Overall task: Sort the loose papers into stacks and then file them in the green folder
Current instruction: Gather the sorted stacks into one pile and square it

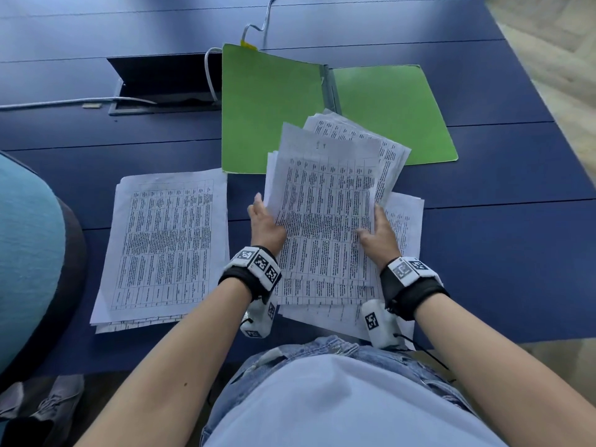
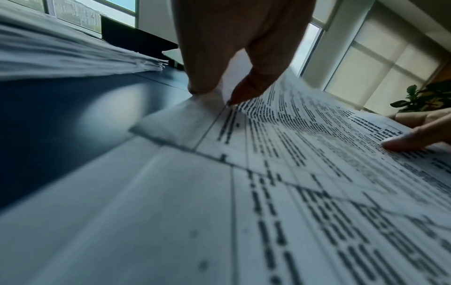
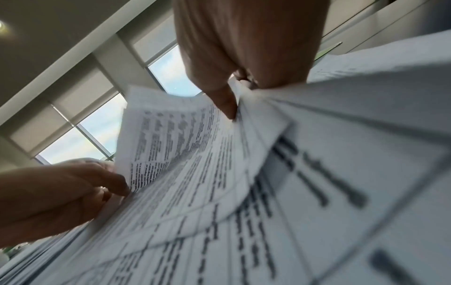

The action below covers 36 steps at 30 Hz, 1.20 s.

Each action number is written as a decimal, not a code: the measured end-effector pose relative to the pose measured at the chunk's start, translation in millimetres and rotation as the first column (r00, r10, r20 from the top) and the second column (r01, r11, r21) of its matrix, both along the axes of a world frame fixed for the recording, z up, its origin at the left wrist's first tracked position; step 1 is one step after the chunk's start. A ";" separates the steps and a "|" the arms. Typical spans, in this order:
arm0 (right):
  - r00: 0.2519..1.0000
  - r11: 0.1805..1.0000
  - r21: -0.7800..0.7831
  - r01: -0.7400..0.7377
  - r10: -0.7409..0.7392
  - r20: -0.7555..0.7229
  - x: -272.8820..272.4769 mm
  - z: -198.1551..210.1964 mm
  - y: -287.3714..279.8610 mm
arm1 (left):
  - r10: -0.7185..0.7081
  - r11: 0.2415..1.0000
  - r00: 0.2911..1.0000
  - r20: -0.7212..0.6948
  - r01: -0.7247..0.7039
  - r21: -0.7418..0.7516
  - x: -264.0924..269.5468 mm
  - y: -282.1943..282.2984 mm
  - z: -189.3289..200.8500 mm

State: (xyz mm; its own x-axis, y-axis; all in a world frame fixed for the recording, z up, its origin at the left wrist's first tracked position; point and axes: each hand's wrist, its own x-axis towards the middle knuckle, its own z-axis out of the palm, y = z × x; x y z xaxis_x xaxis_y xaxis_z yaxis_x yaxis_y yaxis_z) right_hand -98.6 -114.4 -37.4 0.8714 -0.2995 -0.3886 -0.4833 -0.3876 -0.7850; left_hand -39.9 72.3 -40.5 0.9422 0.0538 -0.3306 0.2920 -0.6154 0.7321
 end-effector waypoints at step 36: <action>0.971 0.896 0.426 0.125 -0.199 0.135 20.3 57.4 -11.2 | 0.118 0.814 0.965 0.233 0.041 -0.580 29.5 11.7 69.8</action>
